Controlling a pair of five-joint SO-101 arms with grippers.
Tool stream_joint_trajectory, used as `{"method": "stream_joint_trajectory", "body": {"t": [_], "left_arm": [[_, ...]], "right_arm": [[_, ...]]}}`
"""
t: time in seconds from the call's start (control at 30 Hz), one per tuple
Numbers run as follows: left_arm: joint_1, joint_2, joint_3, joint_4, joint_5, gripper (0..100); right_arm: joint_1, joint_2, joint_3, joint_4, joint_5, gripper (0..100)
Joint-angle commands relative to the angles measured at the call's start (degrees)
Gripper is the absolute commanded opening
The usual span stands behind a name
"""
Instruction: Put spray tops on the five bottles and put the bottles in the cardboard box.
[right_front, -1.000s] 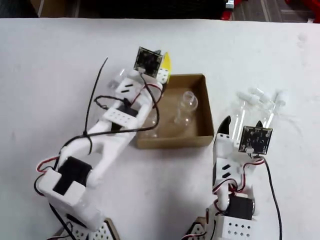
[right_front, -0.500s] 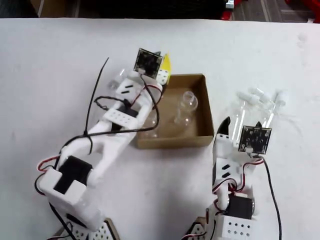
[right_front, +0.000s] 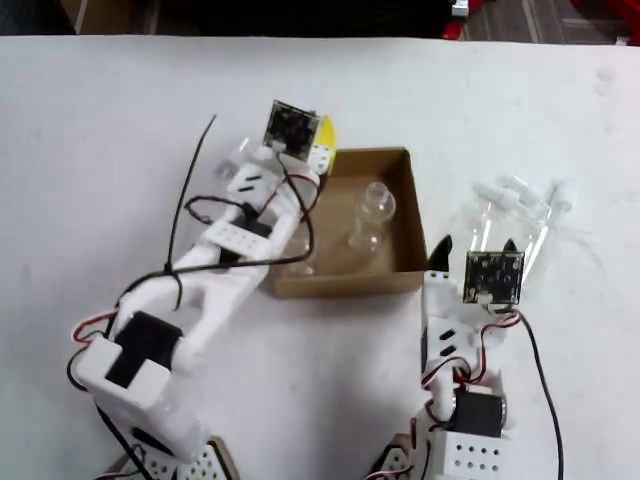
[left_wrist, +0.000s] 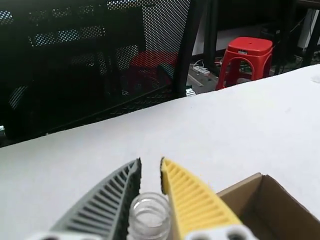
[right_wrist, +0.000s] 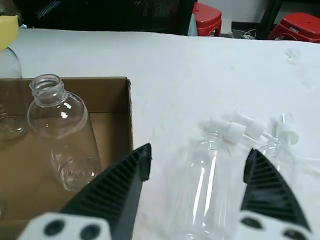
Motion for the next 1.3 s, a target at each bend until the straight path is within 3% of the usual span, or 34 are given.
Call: {"method": "stream_joint_trajectory", "body": {"t": [0.0, 0.2, 0.63, 0.87, 1.07, 1.27], "left_arm": [[-0.8, -0.4, -0.3, -1.7, 0.8, 2], [-0.9, -0.9, 1.5, -1.3, 0.9, 14], [-2.9, -7.7, 1.9, -0.6, 0.9, 11], [-2.4, -16.4, 1.4, 9.8, 1.0, 18], [-4.8, -26.2, 1.3, 14.2, 6.3, 16], [-6.2, -47.3, 1.6, 37.6, 7.0, 15]], "right_arm": [[-0.9, -0.3, -0.4, -1.3, 0.9, 26.1], [-0.9, -0.3, -0.4, -1.3, 0.9, 26.1], [-0.9, -0.3, -0.1, -2.4, 1.0, 26.1], [-0.9, -0.3, 0.4, -2.4, 1.0, 26.1], [-0.9, -0.3, 0.4, -2.4, 1.0, 26.1], [-0.9, -0.3, 0.0, -2.4, 0.4, 26.1]]}}
